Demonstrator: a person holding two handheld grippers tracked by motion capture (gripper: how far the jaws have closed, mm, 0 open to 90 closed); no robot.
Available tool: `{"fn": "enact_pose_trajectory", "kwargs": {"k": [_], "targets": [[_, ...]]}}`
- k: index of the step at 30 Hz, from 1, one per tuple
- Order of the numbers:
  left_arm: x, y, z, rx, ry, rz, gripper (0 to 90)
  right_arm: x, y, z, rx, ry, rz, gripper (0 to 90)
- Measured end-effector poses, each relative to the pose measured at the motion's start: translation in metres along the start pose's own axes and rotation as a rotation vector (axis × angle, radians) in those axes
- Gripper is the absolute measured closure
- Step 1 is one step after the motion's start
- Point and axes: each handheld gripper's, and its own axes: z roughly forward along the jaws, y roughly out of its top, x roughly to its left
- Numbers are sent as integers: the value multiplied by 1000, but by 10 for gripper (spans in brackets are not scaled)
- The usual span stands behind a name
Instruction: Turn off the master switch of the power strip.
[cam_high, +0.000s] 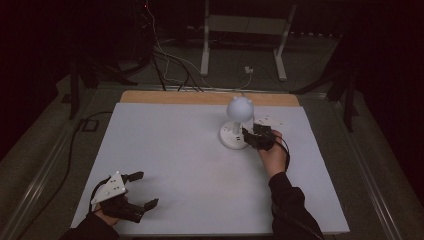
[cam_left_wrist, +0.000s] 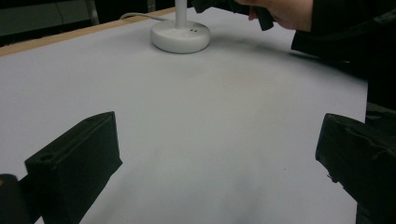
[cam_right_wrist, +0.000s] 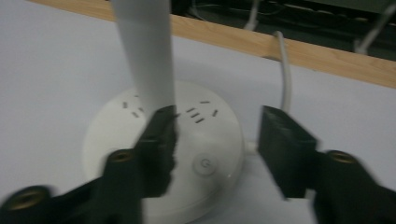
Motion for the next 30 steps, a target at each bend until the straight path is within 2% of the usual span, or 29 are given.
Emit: {"fn": "enact_pose_trajectory", "kwargs": {"k": [1,2,3,4,5,7,9,10,11,12,14,16,20,30], "targets": [[0,0,0,2,1,1,4,0,0,-2,-8,8,-5,367],[0,0,0,2,1,1,4,0,0,-2,-8,8,-5,367],[0,0,0,3,1,2,4,-1,0,-4,-22,27,-12,306],[0,0,0,2,1,2,4,-1,1,-8,-16,41,-16,183],[0,0,0,1,1,-1,4,-2,1,-10,-21,54,-12,139],[0,0,1,5,2,1,4,-2,1,-12,-15,70,-4,130],[0,0,1,5,1,3,4,-2,2,-16,-22,98,6,37],[0,0,1,2,1,2,4,-3,2,-17,-16,122,15,19],[0,0,1,2,1,0,4,-3,3,-22,-12,161,21,19],[0,0,1,2,1,-1,4,-3,3,-22,-12,161,21,19],[0,0,1,4,2,3,4,-3,4,-28,-25,206,44,18],[0,0,0,1,1,4,4,-1,5,-32,-28,218,28,18],[-1,0,1,6,1,6,4,1,4,-38,-21,283,29,18],[-1,0,1,5,1,3,4,9,-4,-53,-31,302,-26,18]]}}
